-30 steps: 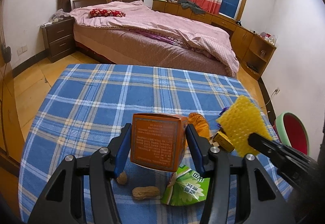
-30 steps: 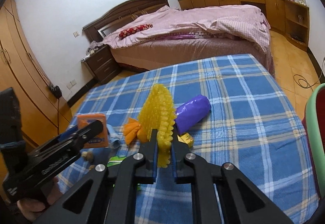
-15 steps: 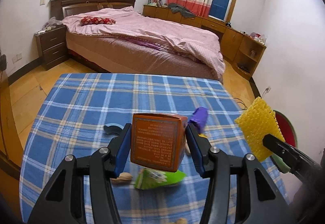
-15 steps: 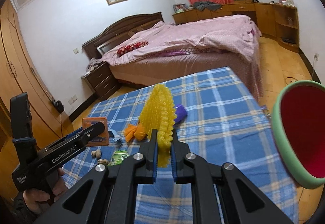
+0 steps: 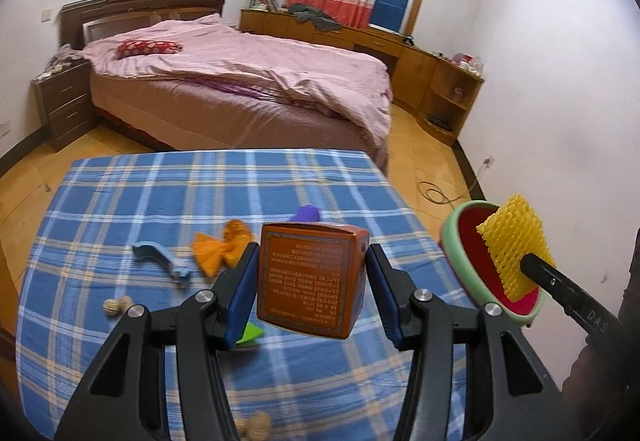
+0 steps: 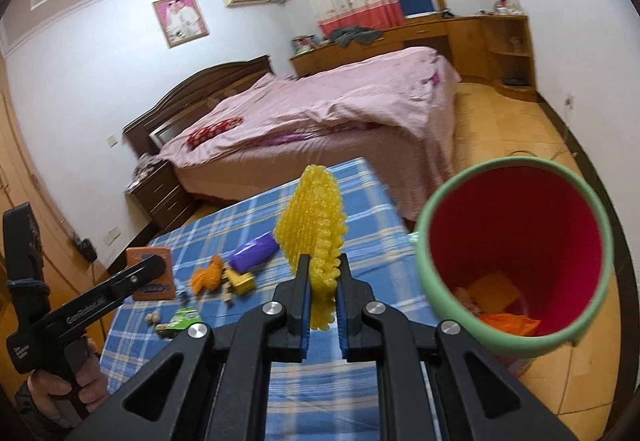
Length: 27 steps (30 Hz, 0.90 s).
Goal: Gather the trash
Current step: 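Carry the carton and yellow foam over the red bin and open both tools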
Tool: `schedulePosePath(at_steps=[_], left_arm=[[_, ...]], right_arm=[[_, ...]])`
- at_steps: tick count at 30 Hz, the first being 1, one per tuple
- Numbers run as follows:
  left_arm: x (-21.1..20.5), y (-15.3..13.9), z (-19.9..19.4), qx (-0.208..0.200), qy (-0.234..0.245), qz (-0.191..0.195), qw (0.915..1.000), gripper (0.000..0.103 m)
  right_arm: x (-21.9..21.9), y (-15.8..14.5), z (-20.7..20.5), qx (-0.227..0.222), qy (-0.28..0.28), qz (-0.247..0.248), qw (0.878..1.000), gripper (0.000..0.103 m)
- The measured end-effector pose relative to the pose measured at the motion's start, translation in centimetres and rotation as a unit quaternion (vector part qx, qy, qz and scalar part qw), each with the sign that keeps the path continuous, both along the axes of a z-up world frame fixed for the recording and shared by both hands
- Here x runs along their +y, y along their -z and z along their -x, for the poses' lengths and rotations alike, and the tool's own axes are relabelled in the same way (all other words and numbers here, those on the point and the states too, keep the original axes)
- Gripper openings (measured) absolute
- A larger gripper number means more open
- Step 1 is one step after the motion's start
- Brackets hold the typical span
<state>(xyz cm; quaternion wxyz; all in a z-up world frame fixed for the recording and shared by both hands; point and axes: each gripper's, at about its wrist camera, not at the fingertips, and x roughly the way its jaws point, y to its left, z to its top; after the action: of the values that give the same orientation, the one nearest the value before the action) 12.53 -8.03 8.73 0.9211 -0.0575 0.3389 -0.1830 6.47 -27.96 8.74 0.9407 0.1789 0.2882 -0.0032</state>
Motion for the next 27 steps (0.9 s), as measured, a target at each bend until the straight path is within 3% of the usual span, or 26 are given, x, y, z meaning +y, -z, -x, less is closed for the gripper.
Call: schedulePosePath(at_steps=[15,27], left_arm=[[-8.4,0.2,0.7,-0.001,0.078,-0.022,0.9967,0.054],[-17.1,1.7,0.6,0.004,0.162,-0.039,0.9861,0.054]], right_arm=[[-6.8,0.5,3.1,-0.001,0.075,-0.007,0.997,0.012],[-11.6,2.8,4.4,0.019,0.138,-0.025,0.990,0.012]])
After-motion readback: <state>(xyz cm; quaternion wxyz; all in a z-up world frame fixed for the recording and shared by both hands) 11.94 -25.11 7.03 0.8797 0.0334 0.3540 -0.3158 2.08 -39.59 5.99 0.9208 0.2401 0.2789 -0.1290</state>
